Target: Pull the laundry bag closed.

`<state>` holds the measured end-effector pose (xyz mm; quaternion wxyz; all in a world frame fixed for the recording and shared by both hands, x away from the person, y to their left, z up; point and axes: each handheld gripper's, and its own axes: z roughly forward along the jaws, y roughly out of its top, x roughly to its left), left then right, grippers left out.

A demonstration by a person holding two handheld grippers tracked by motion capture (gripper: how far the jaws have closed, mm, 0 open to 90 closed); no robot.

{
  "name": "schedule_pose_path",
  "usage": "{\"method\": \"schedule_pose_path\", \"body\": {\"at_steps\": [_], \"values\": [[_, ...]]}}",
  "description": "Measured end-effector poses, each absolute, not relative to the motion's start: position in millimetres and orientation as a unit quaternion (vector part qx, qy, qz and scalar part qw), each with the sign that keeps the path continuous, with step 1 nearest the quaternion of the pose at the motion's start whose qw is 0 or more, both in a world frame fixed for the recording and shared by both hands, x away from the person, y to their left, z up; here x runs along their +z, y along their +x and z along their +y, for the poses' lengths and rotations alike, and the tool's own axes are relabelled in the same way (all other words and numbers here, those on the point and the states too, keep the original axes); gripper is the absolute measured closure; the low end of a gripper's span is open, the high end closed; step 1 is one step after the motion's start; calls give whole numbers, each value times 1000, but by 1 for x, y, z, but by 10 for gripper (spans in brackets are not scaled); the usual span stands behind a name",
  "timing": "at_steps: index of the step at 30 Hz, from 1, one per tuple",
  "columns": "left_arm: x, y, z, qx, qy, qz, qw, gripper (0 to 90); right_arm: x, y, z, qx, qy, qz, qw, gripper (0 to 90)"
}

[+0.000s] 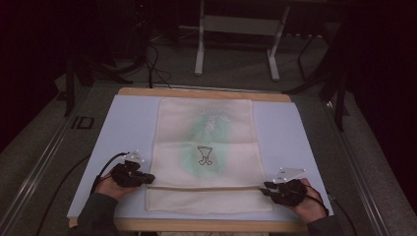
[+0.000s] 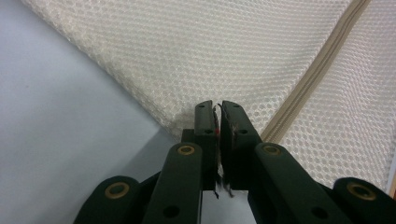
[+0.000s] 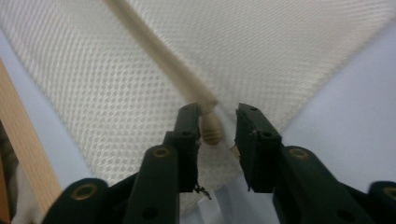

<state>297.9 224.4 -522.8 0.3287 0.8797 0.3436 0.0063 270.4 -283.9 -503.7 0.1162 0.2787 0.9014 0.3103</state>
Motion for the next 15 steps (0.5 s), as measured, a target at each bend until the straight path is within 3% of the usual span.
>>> {"method": "schedule_pose_path", "body": {"at_steps": [9,15], "values": [[-519,297,222,15,874,340,348,767,-502,277,-297,344,334,867,136,518],[-516,298,221,49,863,348,363,690,-514,285,-306,336,392,842,157,454]]}}
